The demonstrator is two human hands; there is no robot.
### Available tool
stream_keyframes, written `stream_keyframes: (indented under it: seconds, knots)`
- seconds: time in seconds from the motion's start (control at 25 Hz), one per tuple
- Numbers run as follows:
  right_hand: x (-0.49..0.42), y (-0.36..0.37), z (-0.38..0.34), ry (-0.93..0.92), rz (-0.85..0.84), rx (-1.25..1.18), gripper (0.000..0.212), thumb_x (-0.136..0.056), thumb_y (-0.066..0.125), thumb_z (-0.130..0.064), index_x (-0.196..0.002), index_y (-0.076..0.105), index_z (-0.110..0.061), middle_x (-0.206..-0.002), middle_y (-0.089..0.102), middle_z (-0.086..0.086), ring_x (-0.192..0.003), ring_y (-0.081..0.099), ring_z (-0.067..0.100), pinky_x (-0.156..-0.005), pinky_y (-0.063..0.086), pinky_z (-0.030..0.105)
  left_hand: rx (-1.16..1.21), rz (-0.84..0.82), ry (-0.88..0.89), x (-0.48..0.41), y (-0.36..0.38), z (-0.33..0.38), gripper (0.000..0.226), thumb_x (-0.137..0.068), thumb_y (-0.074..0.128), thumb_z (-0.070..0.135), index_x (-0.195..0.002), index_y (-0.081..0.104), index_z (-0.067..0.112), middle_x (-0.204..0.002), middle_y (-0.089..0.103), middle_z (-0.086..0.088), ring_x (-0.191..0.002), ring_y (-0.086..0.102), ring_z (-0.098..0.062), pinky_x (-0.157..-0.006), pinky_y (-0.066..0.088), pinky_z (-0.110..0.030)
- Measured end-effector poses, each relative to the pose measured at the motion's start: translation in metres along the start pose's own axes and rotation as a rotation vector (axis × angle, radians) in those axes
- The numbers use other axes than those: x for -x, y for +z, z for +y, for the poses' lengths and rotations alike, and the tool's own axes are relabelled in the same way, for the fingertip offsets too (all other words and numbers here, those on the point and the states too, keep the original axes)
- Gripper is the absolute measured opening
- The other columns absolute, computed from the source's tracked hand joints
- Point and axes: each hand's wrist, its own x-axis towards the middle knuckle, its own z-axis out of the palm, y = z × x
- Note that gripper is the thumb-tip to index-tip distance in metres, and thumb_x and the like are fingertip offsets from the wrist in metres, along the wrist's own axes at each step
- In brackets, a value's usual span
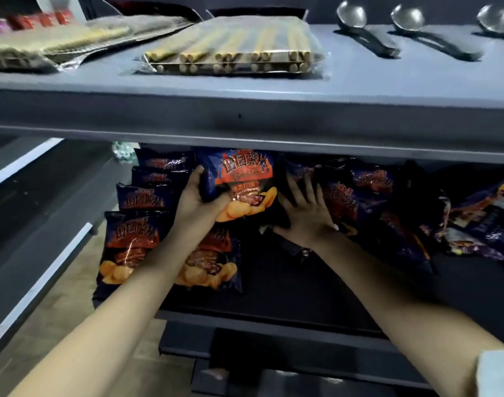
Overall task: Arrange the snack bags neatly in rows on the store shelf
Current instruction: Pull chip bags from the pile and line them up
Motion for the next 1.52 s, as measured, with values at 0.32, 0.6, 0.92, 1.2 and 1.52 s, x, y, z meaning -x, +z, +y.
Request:
stream_keyframes:
  seconds: [0.32,0.6,0.92,1.2,1.52]
  knots:
    - [0.007,0.015,0.017,0.111,-0.157,-0.040,0.078,-0.086,0.023,-0.071,-0.148,-0.003,-0.032,-0.157,-0.019,-0.001,-0.140,-0.027,0.031,-0.111,-0.017,0.057,0.066,-0.131,-0.089,-0.006,0.023,-0.010,0.042,-0.085,0.064,0.014,-0.123,0.049,0.025,-0.100,0.061,0.018,-0.081,0.058,0.017,-0.066,0.044,0.000]
    - [0.031,0.010,0.051,0.191,-0.180,-0.132,0.069,-0.089,0.025,-0.064,-0.148,0.001,-0.037,-0.158,-0.014,-0.004,-0.141,-0.025,0.026,-0.107,-0.018,0.058,0.135,-0.157,-0.090,-0.009,0.026,-0.013,0.047,-0.085,0.064,0.014,-0.129,0.049,0.021,-0.108,0.063,0.013,-0.101,0.059,-0.002,-0.085,0.046,-0.019]
    - [0.062,0.017,0.107,0.284,-0.180,-0.144,0.067,-0.089,0.022,-0.066,-0.148,0.003,-0.038,-0.157,-0.015,-0.010,-0.141,-0.025,0.021,-0.109,-0.013,0.058,0.132,-0.296,-0.064,0.012,0.055,-0.007,0.046,-0.084,0.064,0.011,-0.122,0.045,0.030,-0.110,0.060,0.016,-0.098,0.056,0.007,-0.078,0.045,-0.009]
    - [0.086,0.010,0.094,0.260,0.319,-0.649,0.055,-0.096,0.030,-0.043,-0.137,0.045,-0.011,-0.142,0.046,0.013,-0.136,0.034,0.023,-0.115,0.016,0.035,0.210,-0.323,-0.196,0.033,0.090,-0.020,0.048,-0.086,0.063,0.014,-0.127,0.044,0.029,-0.109,0.057,0.016,-0.100,0.055,0.000,-0.080,0.046,-0.019]
    - [0.093,-0.002,0.049,0.215,0.057,-1.629,0.045,-0.082,0.066,-0.001,-0.121,0.051,-0.019,-0.119,0.062,0.007,-0.112,0.060,0.017,-0.097,0.048,0.037,0.135,-0.292,-0.202,0.024,0.107,-0.029,0.048,-0.088,0.057,0.012,-0.133,0.045,0.025,-0.116,0.058,0.003,-0.107,0.058,-0.014,-0.084,0.048,-0.025]
